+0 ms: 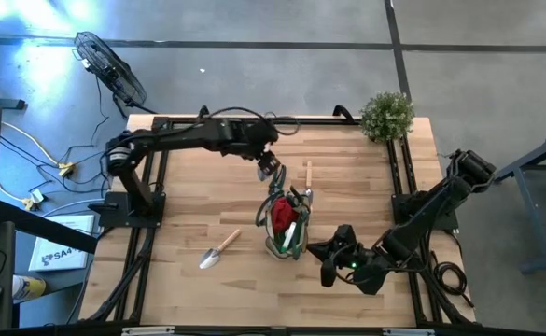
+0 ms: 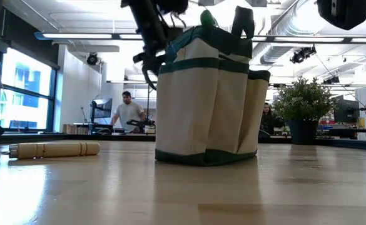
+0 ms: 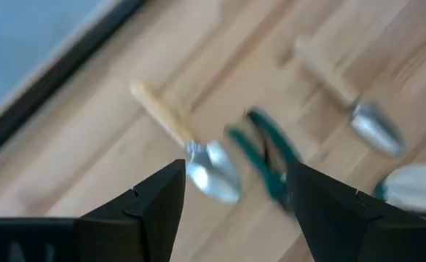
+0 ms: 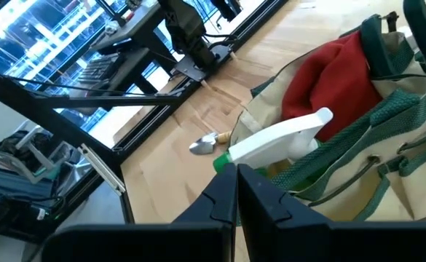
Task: Pick & Place Garden tools in Gardening bag
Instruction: Put the shear scissors into the gardening bag
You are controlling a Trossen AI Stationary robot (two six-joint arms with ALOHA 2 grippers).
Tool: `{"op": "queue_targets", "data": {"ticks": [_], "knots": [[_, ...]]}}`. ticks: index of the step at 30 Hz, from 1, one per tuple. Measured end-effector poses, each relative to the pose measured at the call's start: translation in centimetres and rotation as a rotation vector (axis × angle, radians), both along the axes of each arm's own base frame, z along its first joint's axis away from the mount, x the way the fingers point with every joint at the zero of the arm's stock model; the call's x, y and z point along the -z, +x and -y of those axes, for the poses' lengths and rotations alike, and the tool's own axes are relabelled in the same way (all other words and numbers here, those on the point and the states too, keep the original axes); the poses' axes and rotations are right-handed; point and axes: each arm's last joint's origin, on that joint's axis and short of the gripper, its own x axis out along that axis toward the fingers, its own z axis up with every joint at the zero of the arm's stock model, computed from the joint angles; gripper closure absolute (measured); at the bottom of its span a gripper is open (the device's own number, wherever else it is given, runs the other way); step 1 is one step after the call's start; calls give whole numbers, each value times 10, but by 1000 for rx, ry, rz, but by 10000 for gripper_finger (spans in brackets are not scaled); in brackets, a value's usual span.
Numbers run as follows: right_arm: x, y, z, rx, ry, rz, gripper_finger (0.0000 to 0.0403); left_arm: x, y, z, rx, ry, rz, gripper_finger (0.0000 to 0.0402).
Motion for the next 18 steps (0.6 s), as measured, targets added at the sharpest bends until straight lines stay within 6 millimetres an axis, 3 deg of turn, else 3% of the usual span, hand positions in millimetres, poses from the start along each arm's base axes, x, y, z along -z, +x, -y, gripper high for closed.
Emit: {"op": "queue_targets", "data": {"ticks": [8, 18], "knots": [[-1, 0, -1, -4, 6, 6, 400, 50, 28, -7, 21, -29, -97, 171], [-1, 0, -1, -10, -14, 4, 400, 78, 43, -9, 67, -109, -97, 171]]}}
